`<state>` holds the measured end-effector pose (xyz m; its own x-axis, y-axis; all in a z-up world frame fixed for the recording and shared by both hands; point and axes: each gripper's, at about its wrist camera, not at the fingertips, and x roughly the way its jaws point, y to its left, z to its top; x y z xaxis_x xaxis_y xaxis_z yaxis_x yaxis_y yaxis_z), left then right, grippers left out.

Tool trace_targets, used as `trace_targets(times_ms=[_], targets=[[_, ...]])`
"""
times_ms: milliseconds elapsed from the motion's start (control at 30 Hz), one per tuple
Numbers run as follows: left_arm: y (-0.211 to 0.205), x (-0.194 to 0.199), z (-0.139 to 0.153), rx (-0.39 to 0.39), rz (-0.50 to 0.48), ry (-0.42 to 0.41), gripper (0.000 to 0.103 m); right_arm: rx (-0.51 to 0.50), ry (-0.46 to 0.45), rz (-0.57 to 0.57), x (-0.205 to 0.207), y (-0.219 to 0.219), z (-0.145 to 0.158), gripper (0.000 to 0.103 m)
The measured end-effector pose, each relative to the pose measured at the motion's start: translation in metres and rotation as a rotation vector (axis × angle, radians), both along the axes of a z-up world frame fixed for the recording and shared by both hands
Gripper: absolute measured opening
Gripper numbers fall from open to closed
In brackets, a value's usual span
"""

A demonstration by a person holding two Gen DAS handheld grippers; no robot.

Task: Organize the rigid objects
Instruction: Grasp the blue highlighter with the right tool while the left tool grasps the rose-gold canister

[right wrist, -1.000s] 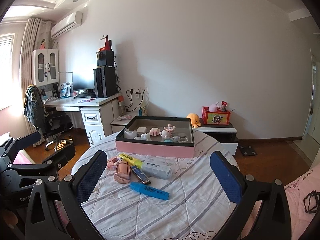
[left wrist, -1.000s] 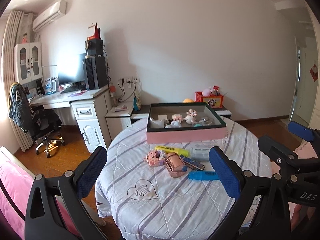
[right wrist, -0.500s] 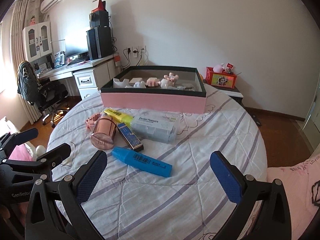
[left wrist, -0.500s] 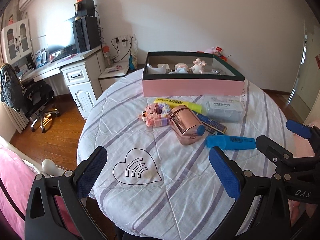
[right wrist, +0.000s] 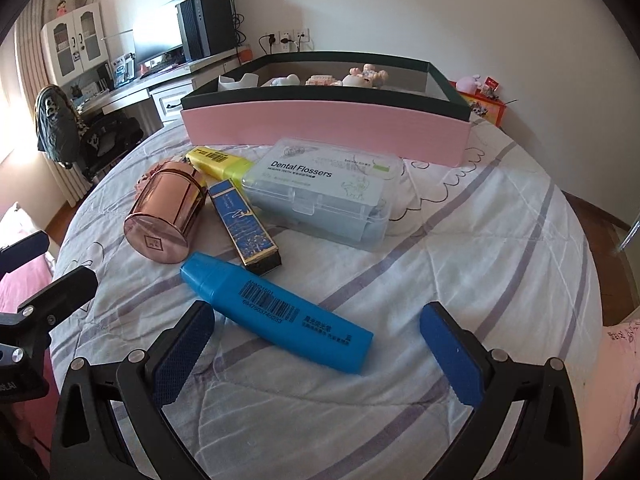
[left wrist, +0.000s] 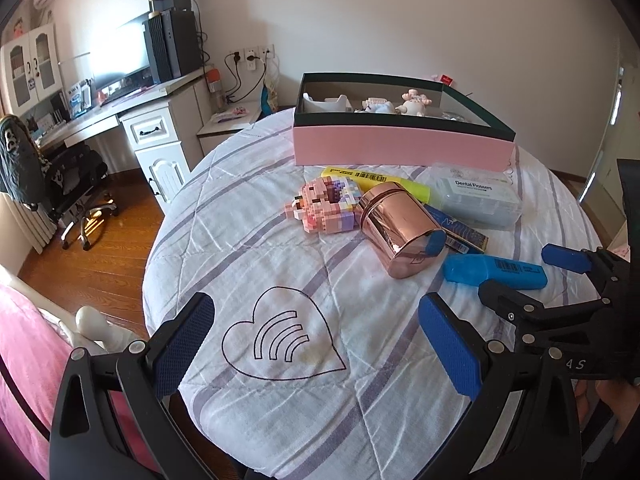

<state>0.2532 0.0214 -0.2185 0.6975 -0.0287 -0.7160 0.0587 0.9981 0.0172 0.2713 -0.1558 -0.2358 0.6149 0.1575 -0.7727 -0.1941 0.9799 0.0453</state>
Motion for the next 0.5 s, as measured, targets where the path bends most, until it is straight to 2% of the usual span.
trace_targets(times_ms=[100, 200, 267, 300, 367, 400, 467, 500], targets=[[-0.002, 0.000, -0.001, 0.003, -0.008, 0.005, 0.103, -0.015, 0.014, 0.033, 0.004, 0.006, -0.001, 0.103], [-0.004, -0.002, -0.001, 0.011, -0.018, 0.008, 0.103, -0.015, 0.016, 0.079, 0.005, 0.010, -0.001, 0.090], [-0.004, -0.005, 0.000, 0.014, -0.021, 0.006, 0.103, -0.022, 0.008, 0.097, 0.004, 0.013, 0.000, 0.076], [-0.004, -0.006, 0.001, 0.014, -0.020, 0.004, 0.103, -0.022, 0.003, 0.106, 0.002, 0.014, 0.000, 0.072], [-0.004, -0.007, 0.002, 0.013, -0.019, 0.002, 0.103, -0.019, -0.006, 0.131, -0.003, 0.015, 0.002, 0.053], [-0.004, -0.008, 0.002, 0.011, -0.018, 0.001, 0.103, -0.015, -0.008, 0.139, -0.004, 0.015, 0.002, 0.049], [-0.004, -0.007, 0.003, 0.004, -0.018, 0.003, 0.103, -0.006, -0.009, 0.163, -0.010, 0.015, 0.005, 0.034], [-0.006, -0.006, 0.004, 0.000, -0.021, 0.004, 0.103, 0.001, -0.010, 0.172, -0.013, 0.015, 0.006, 0.031]])
